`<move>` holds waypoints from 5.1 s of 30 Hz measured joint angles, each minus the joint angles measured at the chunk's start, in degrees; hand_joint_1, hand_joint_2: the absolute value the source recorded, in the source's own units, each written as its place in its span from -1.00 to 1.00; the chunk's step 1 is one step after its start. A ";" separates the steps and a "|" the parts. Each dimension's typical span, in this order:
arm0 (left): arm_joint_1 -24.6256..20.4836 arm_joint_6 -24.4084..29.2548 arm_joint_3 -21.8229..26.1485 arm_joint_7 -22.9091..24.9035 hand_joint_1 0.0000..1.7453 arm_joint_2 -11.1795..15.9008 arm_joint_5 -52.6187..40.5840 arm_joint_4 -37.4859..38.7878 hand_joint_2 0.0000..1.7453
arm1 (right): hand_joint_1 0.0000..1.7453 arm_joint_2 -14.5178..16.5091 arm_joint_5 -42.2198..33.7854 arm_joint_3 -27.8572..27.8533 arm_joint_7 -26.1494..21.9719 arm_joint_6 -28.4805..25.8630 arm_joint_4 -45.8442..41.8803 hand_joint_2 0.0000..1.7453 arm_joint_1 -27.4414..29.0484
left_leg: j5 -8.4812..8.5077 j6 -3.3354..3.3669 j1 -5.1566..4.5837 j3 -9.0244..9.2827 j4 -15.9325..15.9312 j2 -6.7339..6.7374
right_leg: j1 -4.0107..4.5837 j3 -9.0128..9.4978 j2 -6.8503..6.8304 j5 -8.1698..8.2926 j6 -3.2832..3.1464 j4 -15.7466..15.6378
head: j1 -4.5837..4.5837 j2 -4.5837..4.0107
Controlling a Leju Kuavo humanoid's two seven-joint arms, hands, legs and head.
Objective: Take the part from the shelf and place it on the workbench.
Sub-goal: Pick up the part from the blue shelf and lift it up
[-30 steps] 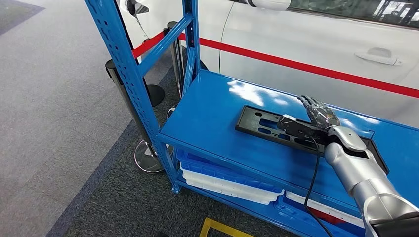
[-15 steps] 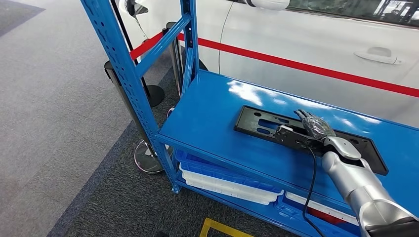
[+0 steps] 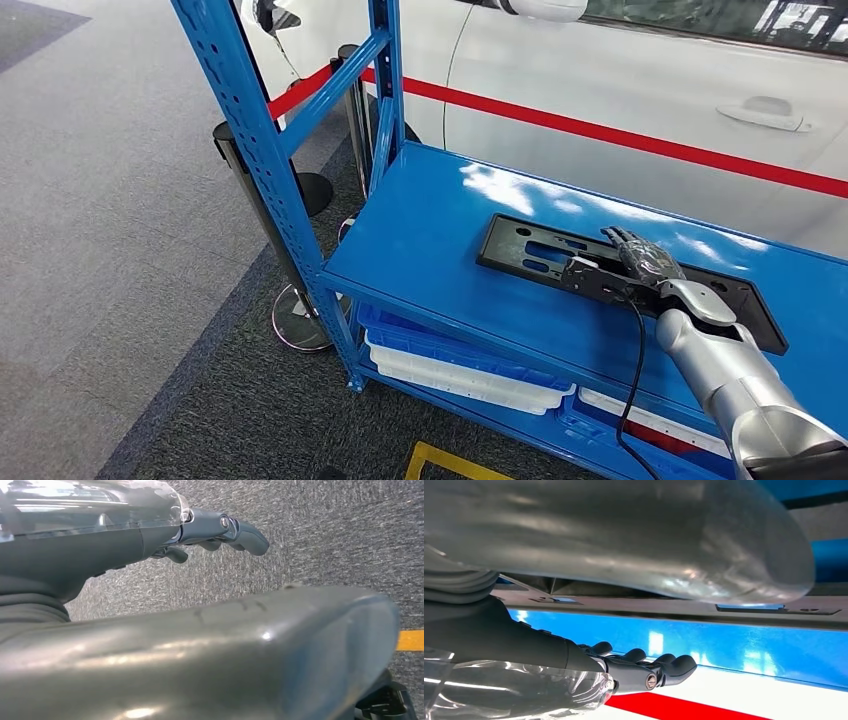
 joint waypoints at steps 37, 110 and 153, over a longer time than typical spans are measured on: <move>-0.30 0.42 -0.85 -20.22 -1.00 0.08 -0.20 0.02 -1.00 | -1.00 -2.89 4.18 6.06 -0.80 4.52 -0.56 -1.00 -11.99 | 0.02 0.01 -0.01 -0.02 0.02 0.01 | -0.01 -0.03 0.07 0.02 0.03 0.02 | 0.00 0.00; -0.18 0.16 -2.76 -13.20 -1.00 -0.27 0.20 0.02 -1.00 | -1.00 -2.11 -1.73 11.16 1.01 -6.39 -2.54 -1.00 1.65 | -1.66 0.23 0.36 2.68 -0.70 1.11 | -0.17 1.72 -0.43 0.02 0.36 -1.17 | 0.01 0.00; -0.09 -2.06 1.50 -16.55 -1.00 0.57 8.44 0.02 -1.00 | -1.00 -2.04 1.45 9.84 -0.93 -1.39 -0.14 -1.00 -4.74 | -0.46 -0.49 0.43 1.56 -0.95 1.10 | -0.15 0.43 -0.44 0.90 0.36 -0.96 | 0.00 0.00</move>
